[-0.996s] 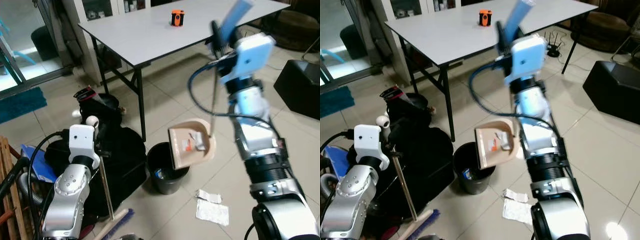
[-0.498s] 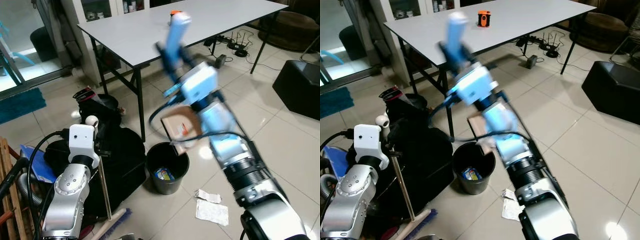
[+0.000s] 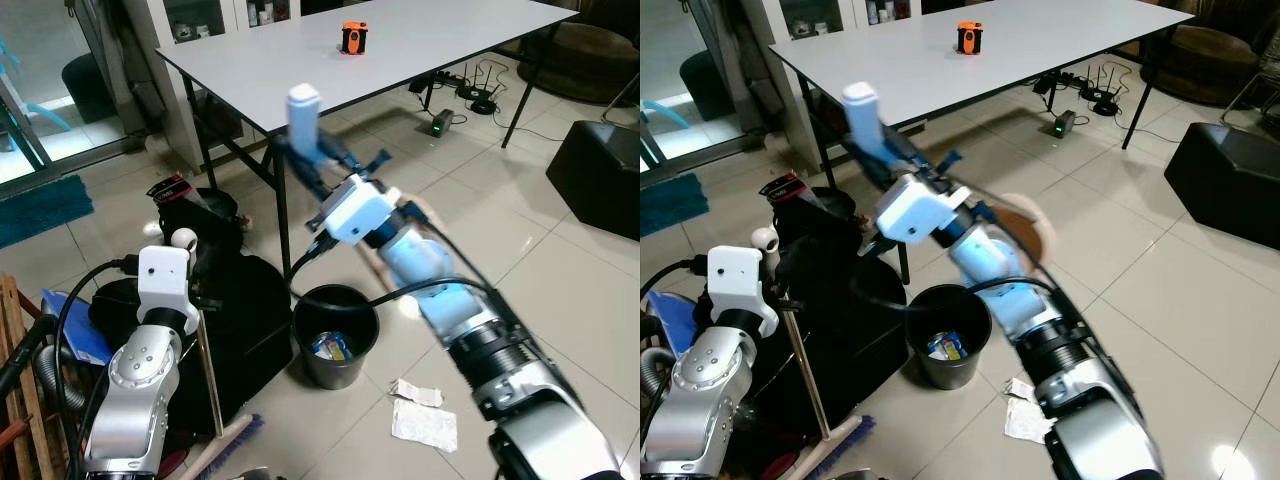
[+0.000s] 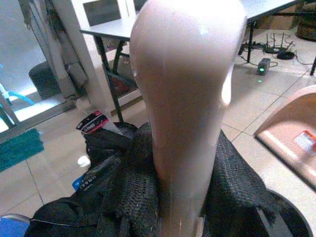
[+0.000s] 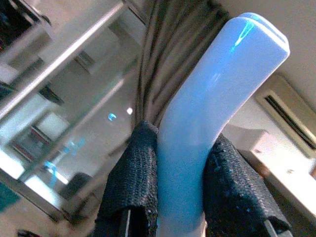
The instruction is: Sweep floor
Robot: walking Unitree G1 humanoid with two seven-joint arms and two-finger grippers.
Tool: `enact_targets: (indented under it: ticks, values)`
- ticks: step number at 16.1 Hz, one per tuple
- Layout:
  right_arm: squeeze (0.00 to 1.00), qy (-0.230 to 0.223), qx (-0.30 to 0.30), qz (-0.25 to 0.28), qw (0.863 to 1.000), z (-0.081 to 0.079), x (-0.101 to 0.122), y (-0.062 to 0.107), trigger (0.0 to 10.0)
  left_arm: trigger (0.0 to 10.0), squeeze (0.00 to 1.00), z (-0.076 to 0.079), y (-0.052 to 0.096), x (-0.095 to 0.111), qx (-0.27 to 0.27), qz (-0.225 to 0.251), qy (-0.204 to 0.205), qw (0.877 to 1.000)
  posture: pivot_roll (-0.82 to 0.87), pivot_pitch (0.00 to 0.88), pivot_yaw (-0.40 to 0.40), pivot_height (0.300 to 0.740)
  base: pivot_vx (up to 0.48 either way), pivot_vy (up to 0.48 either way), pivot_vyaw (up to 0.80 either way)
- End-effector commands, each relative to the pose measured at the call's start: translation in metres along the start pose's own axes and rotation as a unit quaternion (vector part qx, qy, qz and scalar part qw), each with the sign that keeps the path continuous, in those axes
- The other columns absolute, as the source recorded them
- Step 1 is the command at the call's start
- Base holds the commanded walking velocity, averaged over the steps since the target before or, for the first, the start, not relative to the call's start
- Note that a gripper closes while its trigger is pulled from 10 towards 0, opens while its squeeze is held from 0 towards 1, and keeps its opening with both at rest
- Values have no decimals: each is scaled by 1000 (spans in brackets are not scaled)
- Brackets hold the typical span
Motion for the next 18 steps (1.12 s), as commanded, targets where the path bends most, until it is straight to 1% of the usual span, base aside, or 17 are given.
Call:
enact_targets:
  ticks: [1, 2, 3, 4, 5, 6, 7, 8, 9, 10, 11, 12, 13, 15, 18]
  values:
    - [0, 30, -51, -2, 998, 30, 6, -4, 10000, 10000, 0, 3, -4, 12, -16, 20, -6, 1000, 85, 0, 36, 740, 0, 0, 0]
    - [0, 34, -118, -37, 992, 60, 2, 5, 10000, 10000, 0, 12, -4, 12, -41, 19, -6, 999, 73, 0, 35, 740, 0, 0, 0]
    - [0, 35, -165, -62, 984, 81, 1, 15, 10000, 10000, 0, 19, -4, 12, -63, 23, -6, 998, 65, 0, 35, 740, 0, 0, 0]
    - [0, 40, -200, -85, 975, 97, 0, 28, 10000, 10000, 0, 25, -2, 12, -84, 26, -5, 996, 60, 0, 35, 740, 0, 0, 0]
    - [0, 46, -230, -109, 966, 110, 1, 44, 10000, 10000, 0, 32, 0, 13, -103, 32, -14, 994, 54, 0, 35, 740, 0, 0, 0]
    - [0, 57, -242, -127, 960, 115, 1, 55, 10000, 10000, 0, 33, 0, 14, -106, 35, -16, 994, 50, 1, 33, 740, 0, 0, 0]
    - [0, 67, -265, -167, 947, 121, -3, 76, 10000, 10000, 0, 35, -1, 17, -107, 43, -16, 993, 49, 3, 32, 740, 0, 0, 0]
    - [0, 59, -287, -194, 936, 124, -5, 90, 10000, 10000, 0, 35, -2, 20, -106, 49, -16, 993, 44, 6, 34, 740, 0, 0, 0]
    - [0, 63, -297, -212, 929, 123, -6, 103, 10000, 10000, 0, 34, -4, 22, -103, 55, -14, 993, 42, 8, 36, 740, 0, 0, -800]
    - [0, 56, -316, -226, 920, 122, -8, 114, 10000, 10000, 0, 34, -6, 23, -102, 58, -17, 993, 42, 10, 38, 740, 0, 0, -800]
    - [0, 49, -327, -231, 915, 121, -9, 119, 10000, 10000, 0, 34, -8, 24, -103, 58, -17, 993, 40, 9, 39, 740, 0, 0, -800]
    - [0, 9, -377, -248, 892, 117, -14, 135, 10000, 10000, 0, 36, -10, 26, -109, 63, -15, 992, 37, 9, 42, 740, 0, 0, -800]
    - [0, -4, -394, -254, 883, 115, -17, 140, 10000, 10000, 0, 37, -10, 27, -112, 64, -12, 992, 36, 8, 42, 740, 0, 0, -800]
    - [0, -13, -404, -266, 875, 111, -19, 145, 10000, 10000, 0, 40, -11, 29, -118, 68, -8, 991, 41, 8, 40, 740, 0, 0, -800]
    - [0, -30, -400, -271, 875, 107, -18, 143, 10000, 10000, 0, 43, -10, 30, -127, 70, 2, 989, 39, 6, 40, 740, 0, 0, -800]
Point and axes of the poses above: a point about 5 cm out from each wrist's last joint towards the gripper, its own y axis pointing back from the gripper into the wrist, its own x axis along the axis of the wrist's last joint, z = x × y, the point moved 3 cm from there along -y, pointing out of the wrist towards the gripper, and after that the axes turned 15 degrees about -y, right-handed, at the moved point
